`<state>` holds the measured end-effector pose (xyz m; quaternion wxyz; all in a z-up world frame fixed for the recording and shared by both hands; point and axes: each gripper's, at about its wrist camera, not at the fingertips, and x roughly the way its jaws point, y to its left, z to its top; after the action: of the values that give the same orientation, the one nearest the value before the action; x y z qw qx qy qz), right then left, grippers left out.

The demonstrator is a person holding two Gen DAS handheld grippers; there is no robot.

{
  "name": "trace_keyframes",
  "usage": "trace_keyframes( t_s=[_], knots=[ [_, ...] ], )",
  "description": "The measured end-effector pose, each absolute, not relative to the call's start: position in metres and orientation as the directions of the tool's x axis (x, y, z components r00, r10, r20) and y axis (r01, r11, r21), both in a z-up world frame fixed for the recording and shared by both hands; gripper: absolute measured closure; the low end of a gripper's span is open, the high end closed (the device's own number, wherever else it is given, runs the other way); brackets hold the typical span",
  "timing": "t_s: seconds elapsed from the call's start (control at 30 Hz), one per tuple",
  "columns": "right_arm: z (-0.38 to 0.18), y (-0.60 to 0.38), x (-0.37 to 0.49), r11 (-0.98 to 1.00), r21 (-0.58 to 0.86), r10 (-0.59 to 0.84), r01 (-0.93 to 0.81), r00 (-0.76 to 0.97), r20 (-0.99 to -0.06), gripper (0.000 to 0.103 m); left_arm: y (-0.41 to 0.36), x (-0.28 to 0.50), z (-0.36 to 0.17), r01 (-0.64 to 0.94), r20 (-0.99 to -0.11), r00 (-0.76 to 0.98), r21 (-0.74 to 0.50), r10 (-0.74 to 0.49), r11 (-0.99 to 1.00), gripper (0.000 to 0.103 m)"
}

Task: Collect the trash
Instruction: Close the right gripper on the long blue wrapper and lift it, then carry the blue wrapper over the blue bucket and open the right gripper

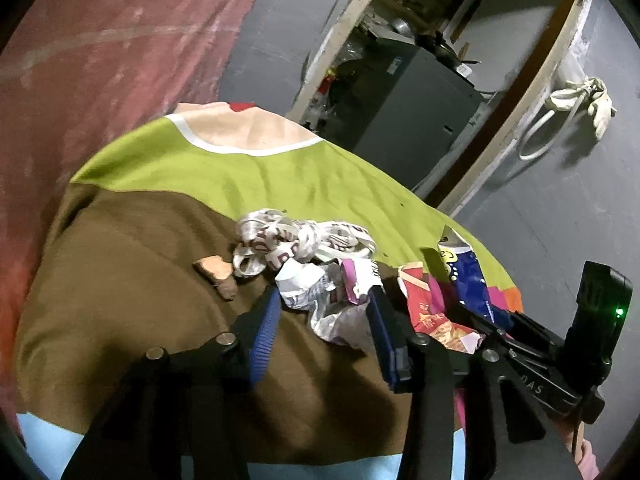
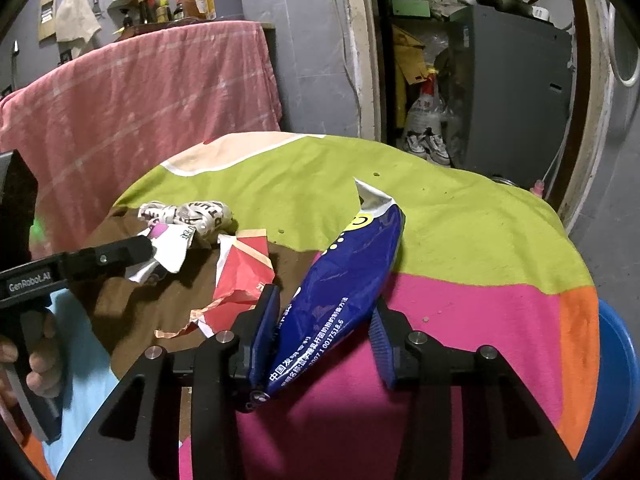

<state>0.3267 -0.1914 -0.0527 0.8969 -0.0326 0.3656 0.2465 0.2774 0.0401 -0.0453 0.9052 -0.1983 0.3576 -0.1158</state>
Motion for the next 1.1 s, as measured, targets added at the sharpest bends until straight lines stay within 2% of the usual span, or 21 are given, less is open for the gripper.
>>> trace_keyframes(
  t_s=[0.13, 0.27, 0.37, 0.47, 0.53, 0.73, 0.9, 1.1],
  knots=[
    [-0.053, -0.193, 0.325, 0.877, 0.133, 0.424, -0.463, 0.611, -0.668, 0.062, 0.026, 0.277, -0.041, 0.123, -0.598, 0.717, -0.399, -0.359, 0.909, 0.077],
    [-0.052, -0.192, 0.324, 0.875, 0.127, 0.424, -0.467, 0.614, -0.666, 0.064, 0.021, 0.279, -0.042, 0.134, -0.596, 0.715, -0.395, -0.365, 0.909, 0.082],
    [-0.052, -0.192, 0.322, 0.872, 0.12, 0.425, -0.475, 0.612, -0.666, 0.076, 0.023, 0.28, -0.044, 0.131, -0.597, 0.713, -0.403, -0.369, 0.906, 0.085],
    [-0.051, -0.193, 0.319, 0.867, 0.122, 0.434, -0.482, 0.614, -0.659, 0.08, 0.022, 0.277, -0.042, 0.141, -0.593, 0.712, -0.403, -0.375, 0.904, 0.09],
    [-0.049, -0.194, 0.316, 0.866, 0.121, 0.438, -0.486, 0.618, -0.653, 0.083, 0.021, 0.273, -0.04, 0.149, -0.592, 0.712, -0.396, -0.376, 0.906, 0.097],
    [-0.045, -0.196, 0.304, 0.861, 0.1, 0.442, -0.498, 0.637, -0.631, 0.09, 0.011, 0.257, -0.034, 0.184, -0.596, 0.713, -0.349, -0.37, 0.919, 0.1],
    [-0.039, -0.204, 0.295, 0.867, 0.113, 0.447, -0.485, 0.656, -0.608, 0.091, 0.007, 0.249, -0.031, 0.185, -0.588, 0.717, -0.357, -0.375, 0.915, 0.102],
    [-0.03, -0.214, 0.278, 0.879, 0.084, 0.428, -0.469, 0.698, -0.574, 0.091, 0.002, 0.234, -0.024, 0.189, -0.577, 0.742, -0.308, -0.341, 0.932, 0.102]
  ],
)
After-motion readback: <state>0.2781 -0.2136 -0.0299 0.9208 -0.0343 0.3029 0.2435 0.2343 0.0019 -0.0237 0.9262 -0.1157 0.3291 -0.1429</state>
